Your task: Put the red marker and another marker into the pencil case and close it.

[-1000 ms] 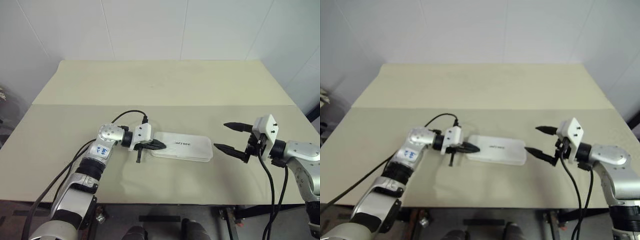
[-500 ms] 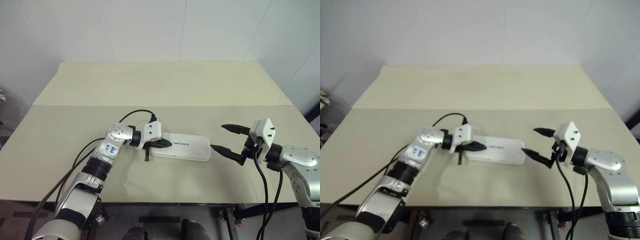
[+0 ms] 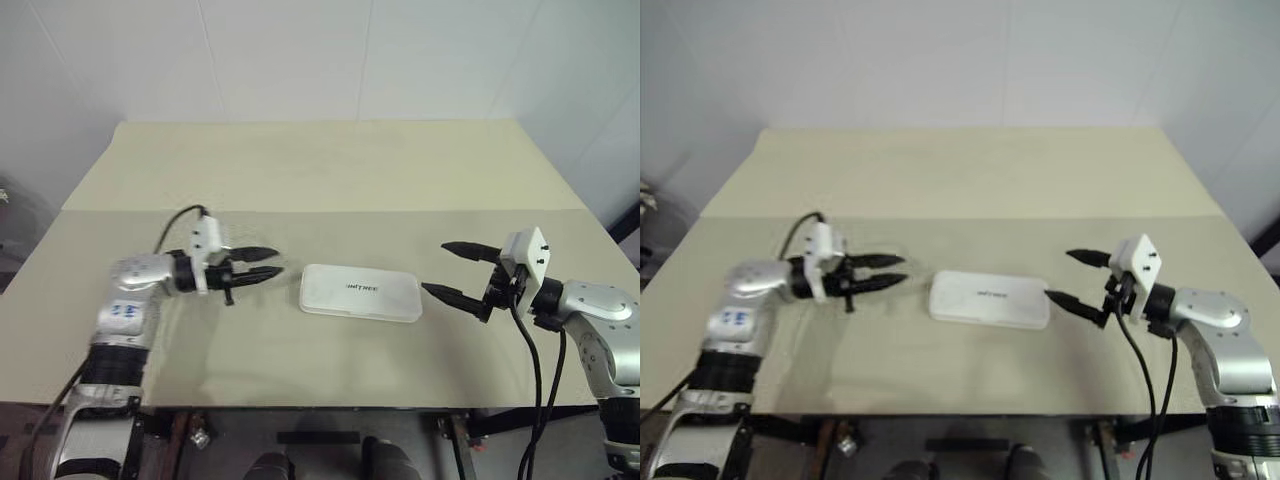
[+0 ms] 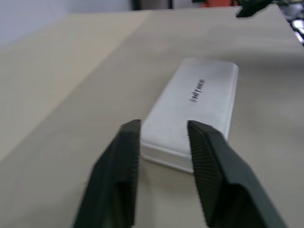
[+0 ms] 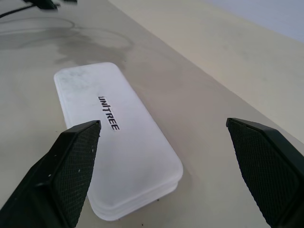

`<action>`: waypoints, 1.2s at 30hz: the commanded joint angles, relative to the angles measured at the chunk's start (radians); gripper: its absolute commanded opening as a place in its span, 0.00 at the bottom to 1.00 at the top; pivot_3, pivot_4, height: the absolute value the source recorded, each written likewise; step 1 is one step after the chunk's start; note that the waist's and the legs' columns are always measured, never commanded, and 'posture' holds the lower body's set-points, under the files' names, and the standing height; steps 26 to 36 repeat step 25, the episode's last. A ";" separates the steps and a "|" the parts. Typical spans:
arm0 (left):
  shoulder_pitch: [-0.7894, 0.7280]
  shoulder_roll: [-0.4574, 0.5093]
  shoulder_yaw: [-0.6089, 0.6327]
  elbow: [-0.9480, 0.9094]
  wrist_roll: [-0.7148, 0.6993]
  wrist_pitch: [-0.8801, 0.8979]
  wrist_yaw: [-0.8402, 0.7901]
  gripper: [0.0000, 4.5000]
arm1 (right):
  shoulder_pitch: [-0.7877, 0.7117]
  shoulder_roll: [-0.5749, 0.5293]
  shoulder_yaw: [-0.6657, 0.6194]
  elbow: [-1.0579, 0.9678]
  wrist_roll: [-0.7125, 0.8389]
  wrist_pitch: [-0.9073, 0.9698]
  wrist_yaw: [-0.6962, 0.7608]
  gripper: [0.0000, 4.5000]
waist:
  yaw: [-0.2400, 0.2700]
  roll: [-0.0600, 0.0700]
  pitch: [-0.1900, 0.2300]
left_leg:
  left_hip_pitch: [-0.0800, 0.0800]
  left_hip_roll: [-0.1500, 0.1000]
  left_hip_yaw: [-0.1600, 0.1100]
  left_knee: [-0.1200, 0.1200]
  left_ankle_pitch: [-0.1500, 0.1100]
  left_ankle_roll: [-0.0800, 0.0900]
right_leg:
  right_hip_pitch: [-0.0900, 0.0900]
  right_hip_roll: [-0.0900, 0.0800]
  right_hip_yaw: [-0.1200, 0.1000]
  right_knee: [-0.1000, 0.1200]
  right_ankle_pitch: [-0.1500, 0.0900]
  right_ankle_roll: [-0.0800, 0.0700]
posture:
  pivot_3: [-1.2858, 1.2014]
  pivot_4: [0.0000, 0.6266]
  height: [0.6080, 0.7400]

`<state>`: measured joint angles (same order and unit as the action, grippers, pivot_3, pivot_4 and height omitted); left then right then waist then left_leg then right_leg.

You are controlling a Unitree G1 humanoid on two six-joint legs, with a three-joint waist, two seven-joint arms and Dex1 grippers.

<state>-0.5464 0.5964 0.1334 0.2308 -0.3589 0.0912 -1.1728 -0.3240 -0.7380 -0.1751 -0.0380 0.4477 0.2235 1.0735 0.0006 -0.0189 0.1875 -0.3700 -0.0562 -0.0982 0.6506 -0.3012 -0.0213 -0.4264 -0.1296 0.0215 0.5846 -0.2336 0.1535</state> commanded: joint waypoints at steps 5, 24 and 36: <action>0.026 0.056 0.106 0.026 -0.067 -0.035 0.004 0.96 | -0.034 -0.053 -0.022 0.007 0.007 -0.018 0.054 1.00 | -0.001 0.000 0.000 | 0.000 0.000 0.000 0.000 0.000 0.000 | 0.000 0.000 0.000 0.000 0.000 0.000 | 0.52 0.24 1.00; -0.021 0.099 0.051 0.071 -0.034 -0.043 -0.032 1.00 | 0.051 -0.162 -0.109 0.030 0.002 -0.070 0.091 1.00 | -0.003 0.000 0.000 | 0.001 0.000 0.001 0.000 0.000 0.000 | 0.000 0.000 0.000 0.001 0.000 0.000 | 0.52 0.24 1.00; -0.027 0.102 0.048 0.072 -0.034 -0.035 -0.031 1.00 | 0.045 -0.158 -0.104 0.028 0.003 -0.067 0.084 1.00 | -0.003 0.000 0.000 | 0.000 0.000 0.001 0.000 0.000 0.000 | 0.000 0.000 0.000 0.001 0.000 0.000 | 0.52 0.24 1.00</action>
